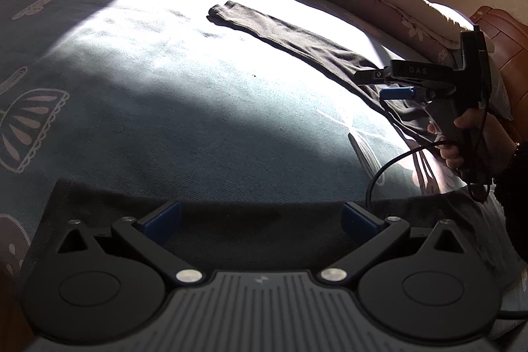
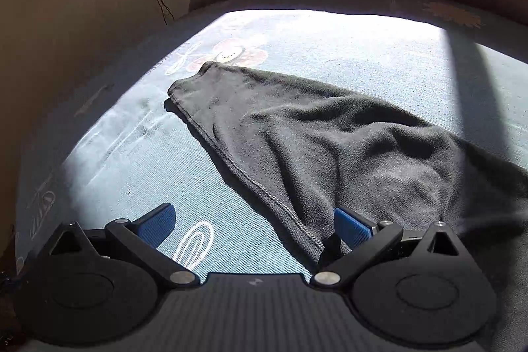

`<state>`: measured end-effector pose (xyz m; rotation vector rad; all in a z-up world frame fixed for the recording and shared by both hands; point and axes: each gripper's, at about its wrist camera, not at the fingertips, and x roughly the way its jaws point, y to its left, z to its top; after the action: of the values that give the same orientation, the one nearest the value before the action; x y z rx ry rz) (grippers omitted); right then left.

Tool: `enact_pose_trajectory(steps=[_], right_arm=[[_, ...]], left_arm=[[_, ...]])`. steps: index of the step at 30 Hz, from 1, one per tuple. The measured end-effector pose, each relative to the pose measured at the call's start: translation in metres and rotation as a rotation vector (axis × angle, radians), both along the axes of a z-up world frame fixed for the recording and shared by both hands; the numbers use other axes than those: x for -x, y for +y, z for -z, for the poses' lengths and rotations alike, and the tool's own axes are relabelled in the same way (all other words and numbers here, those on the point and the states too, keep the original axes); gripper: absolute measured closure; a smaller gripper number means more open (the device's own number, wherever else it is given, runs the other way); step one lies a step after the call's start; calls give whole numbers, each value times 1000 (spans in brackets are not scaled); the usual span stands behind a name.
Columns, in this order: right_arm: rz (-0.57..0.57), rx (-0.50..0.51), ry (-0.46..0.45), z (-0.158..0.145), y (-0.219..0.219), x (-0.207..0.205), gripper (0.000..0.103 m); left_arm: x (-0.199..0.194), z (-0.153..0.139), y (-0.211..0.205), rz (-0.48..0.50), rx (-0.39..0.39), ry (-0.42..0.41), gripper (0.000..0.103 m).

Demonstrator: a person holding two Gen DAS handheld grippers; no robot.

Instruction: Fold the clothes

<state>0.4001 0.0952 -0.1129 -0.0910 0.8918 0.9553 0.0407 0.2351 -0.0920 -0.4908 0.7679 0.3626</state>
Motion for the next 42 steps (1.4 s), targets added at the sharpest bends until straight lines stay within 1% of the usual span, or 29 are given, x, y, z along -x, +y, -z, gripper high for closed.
enact_pose_trajectory(steps=[1, 4, 5, 7, 9, 11, 22, 24, 26, 29, 31, 34, 42], right_arm=[[-7, 7, -8, 4, 8, -1, 0], [2, 11, 8, 16, 15, -3, 0], [8, -8, 43, 16, 13, -3, 0], [-17, -66, 147, 15, 8, 0, 0], [-71, -44, 146, 10, 9, 6, 0], [-97, -42, 167, 4, 12, 2, 0], [-64, -65, 104, 10, 54, -7, 0], [-142, -53, 125, 6, 59, -2, 0], [-150, -58, 103, -1, 63, -5, 0], [-100, -111, 47, -6, 74, -17, 0], [-88, -94, 41, 1, 88, -21, 0], [-101, -93, 55, 8, 102, -10, 0], [-57, -111, 15, -3, 110, -15, 0]], left_arm=[[1, 0, 1, -3, 0, 1, 1], [3, 1, 2, -8, 5, 1, 0], [3, 2, 3, -8, 5, 2, 1], [3, 2, 4, -8, 5, 3, 0], [3, 3, 5, -9, 5, 1, 0], [4, 3, 6, -13, 2, 2, 0], [17, -2, 14, -49, -1, -6, 1], [18, -6, 16, -50, -3, -17, 0], [21, -10, 15, -47, -3, -33, 0], [24, -17, 14, -41, -1, -56, 0], [25, -20, 13, -40, -1, -67, 0], [27, -22, 14, -42, 3, -78, 0], [25, -29, 11, -23, 13, -105, 0]])
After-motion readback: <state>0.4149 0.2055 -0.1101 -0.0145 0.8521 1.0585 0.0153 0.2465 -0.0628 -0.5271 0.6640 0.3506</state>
